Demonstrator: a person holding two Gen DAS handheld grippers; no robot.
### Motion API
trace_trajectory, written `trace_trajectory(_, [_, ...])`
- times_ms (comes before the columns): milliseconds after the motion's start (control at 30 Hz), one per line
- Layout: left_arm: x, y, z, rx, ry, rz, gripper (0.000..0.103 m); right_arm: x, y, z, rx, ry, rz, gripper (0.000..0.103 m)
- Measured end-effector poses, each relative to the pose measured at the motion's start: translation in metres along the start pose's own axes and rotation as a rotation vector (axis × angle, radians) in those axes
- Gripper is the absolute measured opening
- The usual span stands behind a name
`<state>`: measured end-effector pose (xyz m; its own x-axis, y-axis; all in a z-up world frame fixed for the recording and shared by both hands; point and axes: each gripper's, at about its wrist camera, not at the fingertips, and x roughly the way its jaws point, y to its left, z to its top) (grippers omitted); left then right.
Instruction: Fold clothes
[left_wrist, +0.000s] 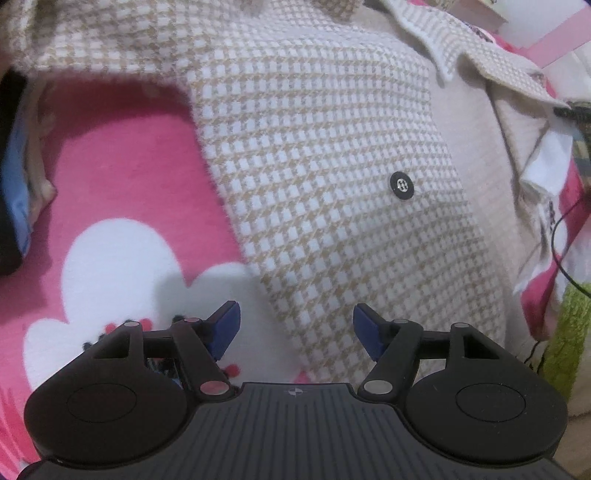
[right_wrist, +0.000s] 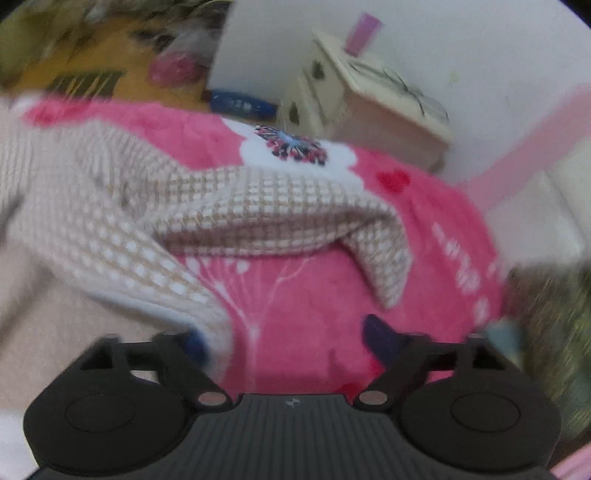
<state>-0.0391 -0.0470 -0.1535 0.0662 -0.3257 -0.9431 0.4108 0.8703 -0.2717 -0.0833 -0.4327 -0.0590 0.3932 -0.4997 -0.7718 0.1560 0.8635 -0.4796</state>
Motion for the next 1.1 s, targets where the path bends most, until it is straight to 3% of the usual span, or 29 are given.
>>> trace_trajectory(33, [0.004, -0.001, 0.002, 0.001, -0.002, -0.006, 0.068, -0.001, 0.008, -0.003, -0.128, 0.007, -0.017, 0.103])
trace_trajectory(133, [0.008, -0.004, 0.006, 0.009, -0.022, -0.022, 0.068, -0.014, 0.043, -0.032, -0.739, 0.036, 0.0, 0.103])
trace_trajectory(167, [0.009, -0.004, 0.007, 0.006, -0.03, -0.027, 0.068, -0.024, 0.051, -0.037, -0.878, 0.014, -0.015, 0.103])
trace_trajectory(200, [0.01, -0.004, 0.007, 0.004, -0.037, -0.033, 0.068, -0.033, 0.055, -0.036, -0.945, 0.003, -0.031, 0.103])
trace_trajectory(267, [0.014, -0.004, 0.008, 0.002, -0.044, -0.043, 0.068, -0.051, 0.052, -0.016, -0.952, -0.014, -0.049, 0.103])
trace_trajectory(333, [0.019, -0.005, 0.007, 0.004, -0.047, -0.057, 0.068, -0.063, 0.031, 0.014, -0.782, -0.021, -0.005, 0.103])
trace_trajectory(500, [0.029, -0.009, 0.002, 0.024, -0.037, -0.059, 0.068, -0.061, -0.065, 0.068, -0.112, 0.053, 0.139, 0.103])
trace_trajectory(733, [0.033, -0.011, -0.001, 0.046, -0.028, -0.054, 0.069, -0.059, -0.118, 0.047, 0.506, -0.011, 0.05, 0.103])
trace_trajectory(767, [0.033, -0.011, -0.001, 0.046, -0.027, -0.053, 0.069, -0.05, -0.105, 0.045, 0.442, 0.044, 0.028, 0.103])
trace_trajectory(800, [0.032, -0.01, -0.001, 0.045, -0.027, -0.053, 0.069, -0.044, -0.078, 0.04, 0.238, 0.094, 0.025, 0.103])
trace_trajectory(900, [0.032, -0.008, -0.001, 0.041, -0.026, -0.05, 0.069, -0.044, 0.041, -0.014, -0.739, 0.172, 0.022, 0.103])
trace_trajectory(933, [0.032, -0.008, 0.0, 0.039, -0.026, -0.049, 0.069, -0.05, 0.069, -0.045, -1.012, 0.138, 0.029, 0.103])
trace_trajectory(967, [0.032, -0.008, 0.0, 0.039, -0.025, -0.049, 0.069, -0.057, 0.082, -0.062, -1.129, 0.112, 0.05, 0.103])
trace_trajectory(1100, [0.032, -0.007, 0.0, 0.04, -0.025, -0.047, 0.07, -0.078, 0.065, -0.035, -0.615, 0.051, 0.145, 0.103])
